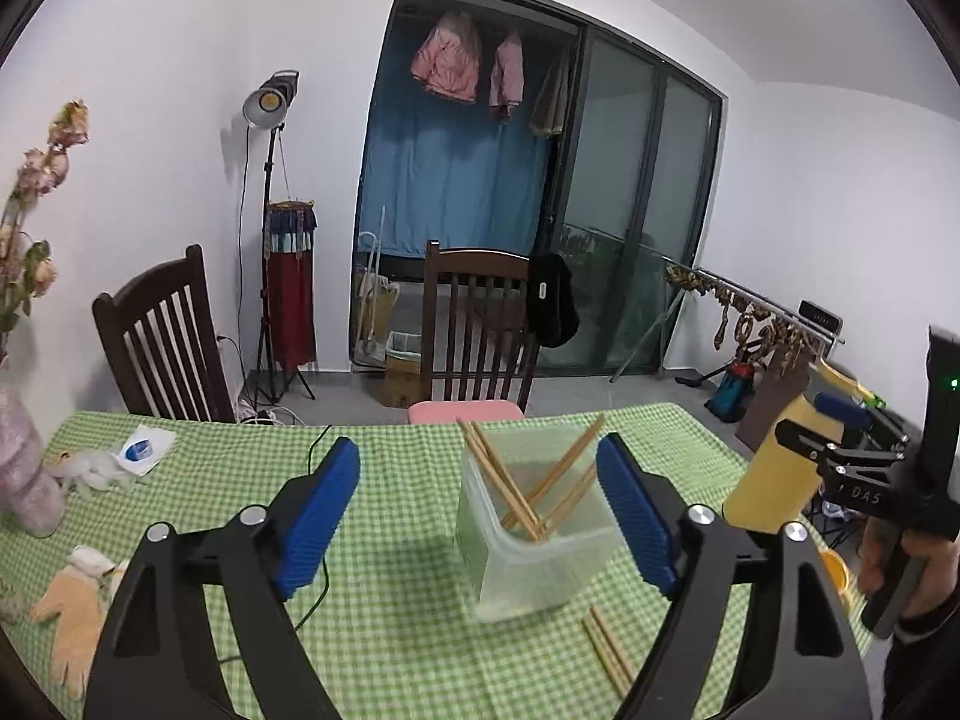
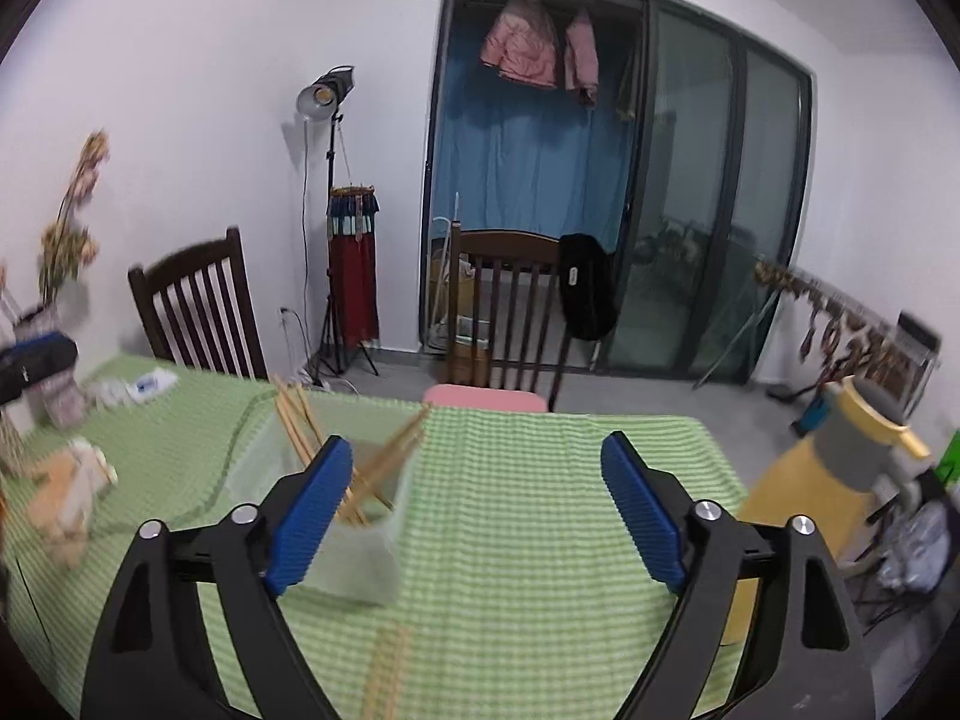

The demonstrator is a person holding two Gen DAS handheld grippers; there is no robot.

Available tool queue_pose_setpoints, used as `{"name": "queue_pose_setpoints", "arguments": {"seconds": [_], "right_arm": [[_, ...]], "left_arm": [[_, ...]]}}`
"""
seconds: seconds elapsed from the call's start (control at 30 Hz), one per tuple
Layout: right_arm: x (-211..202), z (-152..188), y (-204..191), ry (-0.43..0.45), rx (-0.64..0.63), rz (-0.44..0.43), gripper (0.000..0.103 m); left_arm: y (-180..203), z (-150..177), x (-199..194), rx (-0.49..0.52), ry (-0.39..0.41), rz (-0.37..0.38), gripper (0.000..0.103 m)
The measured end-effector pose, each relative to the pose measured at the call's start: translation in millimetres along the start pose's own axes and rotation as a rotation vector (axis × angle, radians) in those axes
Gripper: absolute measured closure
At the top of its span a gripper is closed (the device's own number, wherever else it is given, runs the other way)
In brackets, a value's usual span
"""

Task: Organize utensils
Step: 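Withdraw both open tools from the container toward the last chopsticks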

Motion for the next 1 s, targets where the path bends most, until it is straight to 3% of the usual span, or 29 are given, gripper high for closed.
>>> {"name": "queue_pose_setpoints", "arguments": {"seconds": [0.23, 0.4, 0.77, 1.0], "right_arm": [[-40, 36, -3, 0.048, -0.125, 0.019, 0.018], [-61, 57, -3, 0.069, -0.098, -0.023, 0.016], [-93, 130, -6, 0.099, -0.105, -0.035, 0.016], [-99, 202, 1, 0.020, -0.122, -0.019, 0.016]], "left_arm": [[33, 31, -51, 0.109, 0.030, -0.043, 0.011], [54, 60, -81, 0.149, 0.061, -0.051, 0.008], [99, 164, -83, 0.195, -0.017, -0.040, 0.008], [119, 228, -87, 0.217, -0.070, -0.070, 0.008]]}}
Point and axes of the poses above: each gripper's, at about its wrist camera, not at the fingertips, and x roughly the way its jaws point, y to its right, z to its underside, the point moved 6 cm from there along x, roughly the way its jaws point, and after that the axes turned 15 degrees about x, right-handed, at the moved point
